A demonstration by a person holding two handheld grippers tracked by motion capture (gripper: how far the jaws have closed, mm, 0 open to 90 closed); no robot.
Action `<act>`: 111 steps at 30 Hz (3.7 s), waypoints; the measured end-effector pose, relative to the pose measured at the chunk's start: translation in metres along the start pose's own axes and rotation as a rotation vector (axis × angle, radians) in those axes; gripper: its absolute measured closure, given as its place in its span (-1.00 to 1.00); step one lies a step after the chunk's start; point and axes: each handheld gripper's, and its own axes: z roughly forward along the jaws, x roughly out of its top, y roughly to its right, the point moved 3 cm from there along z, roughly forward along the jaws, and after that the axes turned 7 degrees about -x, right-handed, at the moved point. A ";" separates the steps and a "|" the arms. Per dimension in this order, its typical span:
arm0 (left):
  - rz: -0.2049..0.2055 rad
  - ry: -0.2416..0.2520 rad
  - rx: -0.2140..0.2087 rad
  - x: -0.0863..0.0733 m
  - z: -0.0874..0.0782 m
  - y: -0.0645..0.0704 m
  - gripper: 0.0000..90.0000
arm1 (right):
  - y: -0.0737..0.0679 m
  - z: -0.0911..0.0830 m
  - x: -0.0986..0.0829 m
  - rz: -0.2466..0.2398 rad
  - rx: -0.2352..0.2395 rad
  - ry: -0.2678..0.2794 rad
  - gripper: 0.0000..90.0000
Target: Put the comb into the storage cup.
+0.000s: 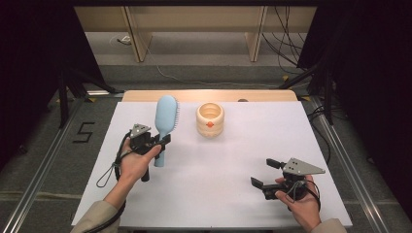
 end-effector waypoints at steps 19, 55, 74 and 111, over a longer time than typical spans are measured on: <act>0.019 0.009 -0.025 0.000 0.000 0.011 0.54 | -0.001 0.001 0.001 0.001 0.003 0.003 -0.82; 0.047 0.020 -0.059 0.001 0.000 0.027 0.54 | -0.002 0.003 0.001 0.010 0.011 0.004 -0.82; 0.062 0.020 -0.081 0.000 0.003 0.038 0.54 | -0.005 0.006 0.004 0.015 0.017 0.010 -0.82; 0.077 0.005 -0.127 -0.006 0.009 0.055 0.54 | -0.016 0.017 0.010 0.020 0.033 0.015 -0.81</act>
